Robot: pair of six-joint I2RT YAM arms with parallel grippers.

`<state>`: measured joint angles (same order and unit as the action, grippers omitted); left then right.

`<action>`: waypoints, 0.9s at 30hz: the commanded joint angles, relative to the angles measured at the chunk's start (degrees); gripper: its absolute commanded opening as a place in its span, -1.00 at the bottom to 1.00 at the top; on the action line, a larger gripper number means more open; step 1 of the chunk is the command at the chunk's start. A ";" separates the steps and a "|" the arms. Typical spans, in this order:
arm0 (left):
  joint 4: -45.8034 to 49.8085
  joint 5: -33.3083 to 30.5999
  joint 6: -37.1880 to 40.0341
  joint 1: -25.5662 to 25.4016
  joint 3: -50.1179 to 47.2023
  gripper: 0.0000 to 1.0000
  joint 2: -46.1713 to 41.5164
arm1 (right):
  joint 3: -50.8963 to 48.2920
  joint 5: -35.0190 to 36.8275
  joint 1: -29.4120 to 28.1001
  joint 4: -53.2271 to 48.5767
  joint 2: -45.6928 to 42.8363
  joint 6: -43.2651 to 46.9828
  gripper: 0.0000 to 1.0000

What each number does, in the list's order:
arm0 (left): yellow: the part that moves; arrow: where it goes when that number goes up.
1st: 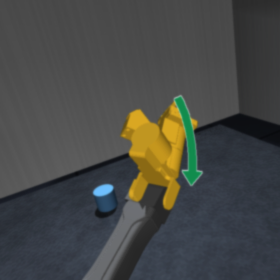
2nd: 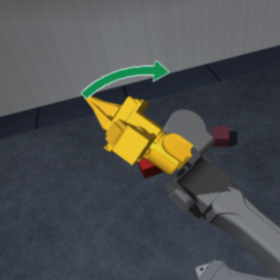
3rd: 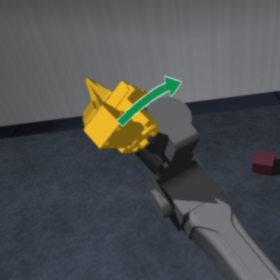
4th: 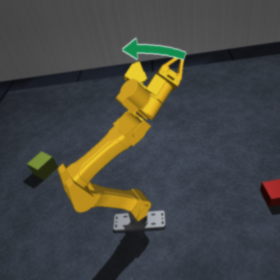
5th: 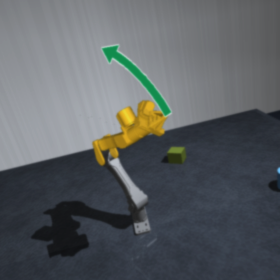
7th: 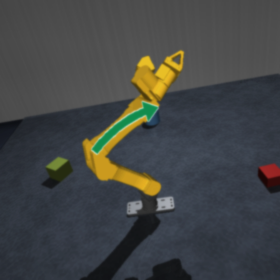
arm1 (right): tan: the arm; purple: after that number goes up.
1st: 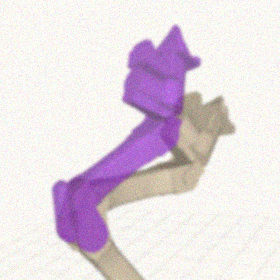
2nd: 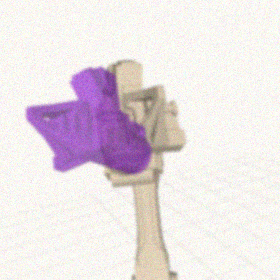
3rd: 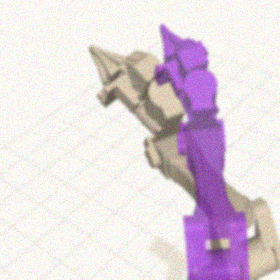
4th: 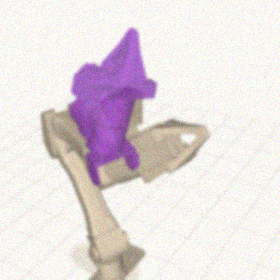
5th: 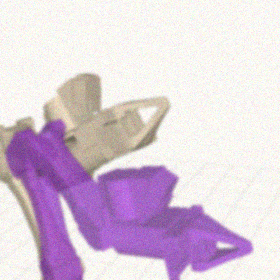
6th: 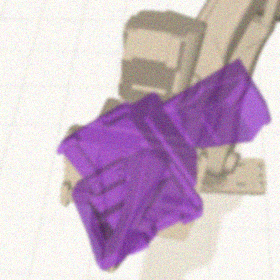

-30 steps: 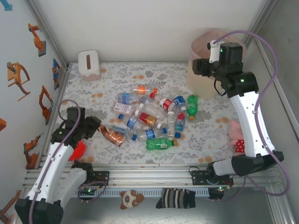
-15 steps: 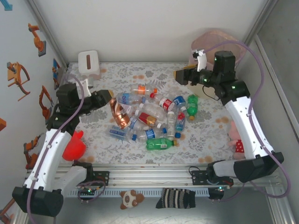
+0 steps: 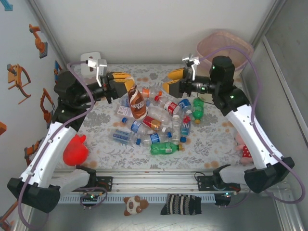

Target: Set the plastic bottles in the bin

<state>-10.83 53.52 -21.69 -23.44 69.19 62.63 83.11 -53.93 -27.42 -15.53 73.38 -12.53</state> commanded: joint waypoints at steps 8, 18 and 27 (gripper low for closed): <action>-12.30 5.85 2.41 -3.27 4.17 -1.00 3.13 | 3.91 -1.17 -7.87 -0.51 1.83 8.51 0.80; -17.03 8.56 -1.84 -4.96 6.64 -1.00 5.18 | 1.17 -2.55 -12.61 2.14 4.84 11.76 0.61; -16.01 8.10 -1.86 -5.11 7.00 -1.00 4.86 | -1.02 -1.83 -14.07 4.11 3.70 12.27 0.35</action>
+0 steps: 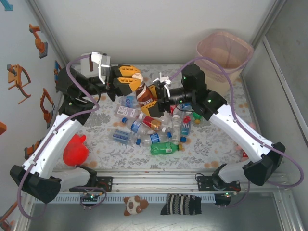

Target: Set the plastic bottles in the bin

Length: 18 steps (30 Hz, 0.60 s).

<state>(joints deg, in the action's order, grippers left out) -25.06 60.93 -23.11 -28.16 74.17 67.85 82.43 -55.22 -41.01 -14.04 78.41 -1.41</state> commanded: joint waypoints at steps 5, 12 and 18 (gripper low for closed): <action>-0.41 -0.01 0.37 -0.32 1.88 -1.00 -0.68 | -0.38 0.46 -0.49 2.58 -1.70 1.28 0.23; 6.09 -4.15 4.93 -0.36 0.73 -0.03 -3.08 | -0.59 4.54 -0.47 2.37 -2.40 1.41 0.13; 14.00 -13.70 10.98 -0.25 -1.93 0.44 -7.61 | 0.64 9.02 1.10 1.01 -2.79 -0.07 0.12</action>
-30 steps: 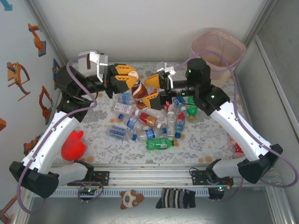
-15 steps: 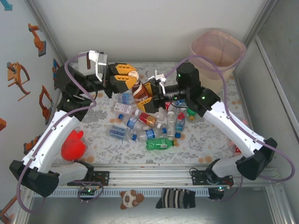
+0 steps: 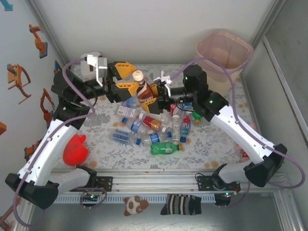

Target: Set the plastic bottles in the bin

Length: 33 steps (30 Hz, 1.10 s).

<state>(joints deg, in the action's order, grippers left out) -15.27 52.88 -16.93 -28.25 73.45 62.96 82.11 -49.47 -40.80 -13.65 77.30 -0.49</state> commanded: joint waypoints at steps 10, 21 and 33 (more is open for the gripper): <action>11.70 -15.85 7.74 -0.05 -4.91 0.46 -6.13 | 6.78 8.52 13.02 -0.87 -0.88 -10.53 0.10; 12.28 -18.69 4.55 -0.08 -7.24 0.37 -5.42 | 21.69 20.99 30.73 -8.10 8.69 -24.38 -0.05; 12.03 -18.86 2.95 -0.17 -8.67 0.33 -6.20 | 34.02 30.16 42.68 -11.51 27.19 -45.93 -0.35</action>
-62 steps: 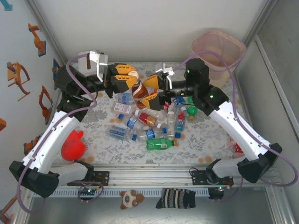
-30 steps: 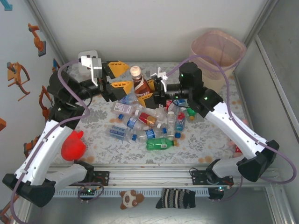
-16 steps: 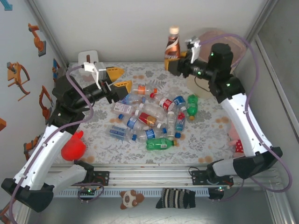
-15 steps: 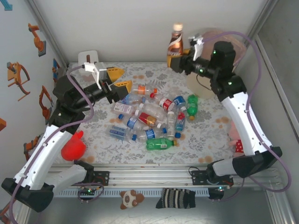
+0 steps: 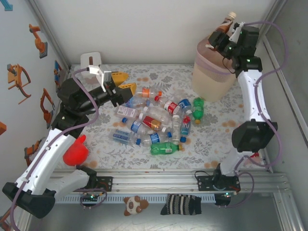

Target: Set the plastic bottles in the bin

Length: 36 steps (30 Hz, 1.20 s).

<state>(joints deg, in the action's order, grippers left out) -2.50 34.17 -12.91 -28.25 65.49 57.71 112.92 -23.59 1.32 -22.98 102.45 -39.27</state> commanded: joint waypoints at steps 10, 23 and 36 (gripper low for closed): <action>-0.68 -1.85 -0.73 -0.13 -1.83 0.32 -1.12 | 15.08 4.05 1.81 -6.26 17.51 -18.46 -0.19; -0.92 -2.71 -0.58 -0.11 -2.52 0.32 1.65 | 20.30 -0.29 1.92 -9.56 29.32 -20.99 -0.11; 0.38 -4.67 -1.28 -0.09 -2.32 0.28 3.59 | 20.30 -0.14 1.93 -12.04 32.07 -19.54 0.38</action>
<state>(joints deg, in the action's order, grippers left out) -2.17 30.44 -13.32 -28.25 63.18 61.32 131.11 -23.51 2.87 -34.28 134.56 -59.48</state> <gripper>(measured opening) 0.642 0.678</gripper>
